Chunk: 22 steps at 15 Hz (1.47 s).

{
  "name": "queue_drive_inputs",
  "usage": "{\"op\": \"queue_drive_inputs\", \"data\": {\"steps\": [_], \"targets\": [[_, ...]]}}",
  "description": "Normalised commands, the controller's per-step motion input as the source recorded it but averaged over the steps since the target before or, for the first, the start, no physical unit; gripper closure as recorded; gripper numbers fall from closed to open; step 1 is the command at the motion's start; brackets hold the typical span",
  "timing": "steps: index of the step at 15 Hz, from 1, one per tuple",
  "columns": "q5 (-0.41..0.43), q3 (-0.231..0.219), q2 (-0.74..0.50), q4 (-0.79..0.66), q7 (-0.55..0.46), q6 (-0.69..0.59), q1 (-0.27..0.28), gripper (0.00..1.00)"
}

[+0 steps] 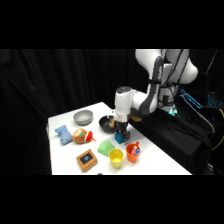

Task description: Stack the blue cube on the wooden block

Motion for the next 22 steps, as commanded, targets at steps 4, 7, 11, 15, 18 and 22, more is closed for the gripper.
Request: {"op": "queue_drive_inputs", "data": {"steps": [4, 7, 11, 15, 18, 22], "targets": [[0.01, -0.093, 0.04, -0.03, -0.02, 0.23, 0.103, 0.25], [-0.033, -0.158, 0.01, -0.05, 0.0, 0.21, 0.146, 0.42], [-0.078, -0.19, -0.05, -0.07, 0.03, 0.11, 0.193, 0.71], [-0.114, -0.135, -0.17, -0.03, 0.02, -0.19, 0.165, 0.77], [-0.12, -0.018, -0.31, -0.01, -0.02, -0.45, 0.057, 0.77], [-0.104, 0.072, -0.42, 0.02, -0.06, -0.5, -0.079, 0.77]]}}
